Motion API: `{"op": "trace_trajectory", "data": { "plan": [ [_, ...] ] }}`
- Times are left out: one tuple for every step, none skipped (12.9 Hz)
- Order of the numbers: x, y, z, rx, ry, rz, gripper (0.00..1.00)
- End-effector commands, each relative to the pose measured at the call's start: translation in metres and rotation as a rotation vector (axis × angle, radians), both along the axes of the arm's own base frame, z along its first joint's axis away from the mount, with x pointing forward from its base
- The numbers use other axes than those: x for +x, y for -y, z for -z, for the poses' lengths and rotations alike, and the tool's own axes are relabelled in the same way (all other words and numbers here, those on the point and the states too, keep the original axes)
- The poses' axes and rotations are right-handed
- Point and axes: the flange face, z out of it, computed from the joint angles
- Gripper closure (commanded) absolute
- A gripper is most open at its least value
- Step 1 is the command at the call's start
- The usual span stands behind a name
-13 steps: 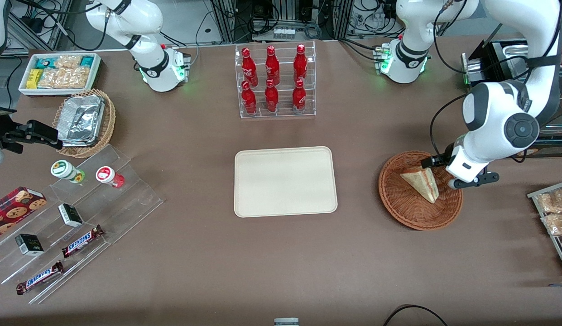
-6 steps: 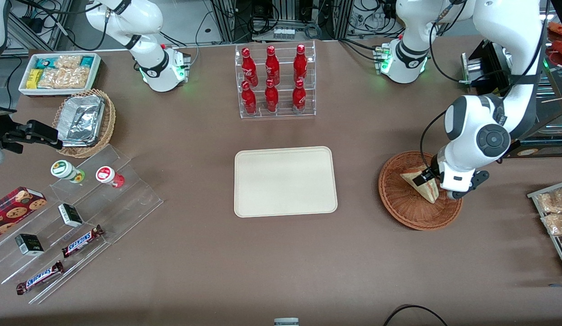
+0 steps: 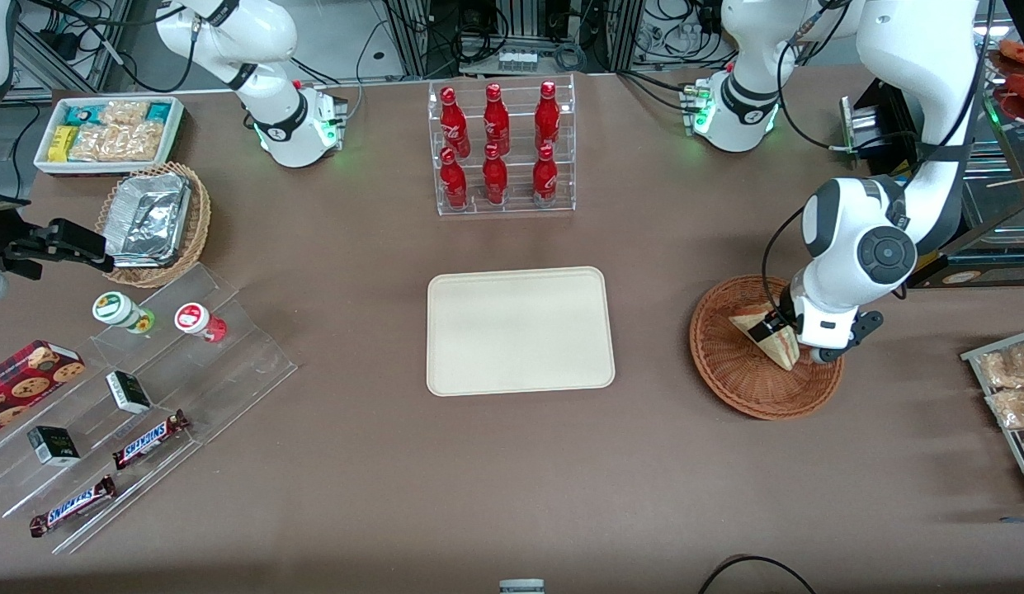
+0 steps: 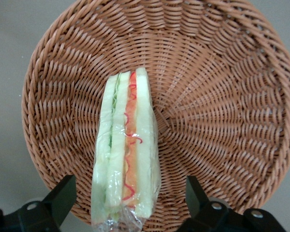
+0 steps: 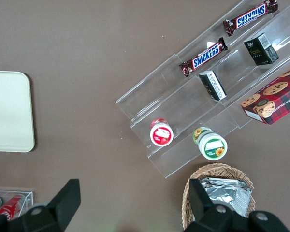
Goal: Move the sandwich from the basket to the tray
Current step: 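Lower the left gripper and close it on the wrapped sandwich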
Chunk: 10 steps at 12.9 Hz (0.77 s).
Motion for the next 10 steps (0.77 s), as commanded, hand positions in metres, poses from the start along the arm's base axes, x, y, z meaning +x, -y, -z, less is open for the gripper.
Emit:
{"op": "trace_trajectory", "data": {
  "plan": [
    [-0.004, -0.003, 0.004, 0.012, 0.009, -0.007, 0.0],
    [-0.006, -0.007, 0.008, 0.012, 0.011, -0.014, 0.0],
    [-0.007, -0.01, 0.011, 0.01, 0.015, -0.021, 0.0],
    [-0.008, -0.01, 0.013, 0.009, 0.02, -0.022, 0.12],
    [-0.008, -0.01, 0.015, 0.009, 0.018, -0.023, 0.31],
    [-0.008, -0.01, 0.016, 0.007, 0.017, -0.027, 0.54],
    [-0.008, -0.011, 0.016, 0.005, 0.016, -0.036, 0.78],
    [-0.007, -0.01, 0.016, 0.003, 0.016, -0.043, 0.99],
    [-0.007, -0.01, 0.016, 0.002, 0.016, -0.047, 1.0],
    [-0.007, -0.01, 0.016, 0.001, 0.013, -0.049, 1.0]
  ]
}}
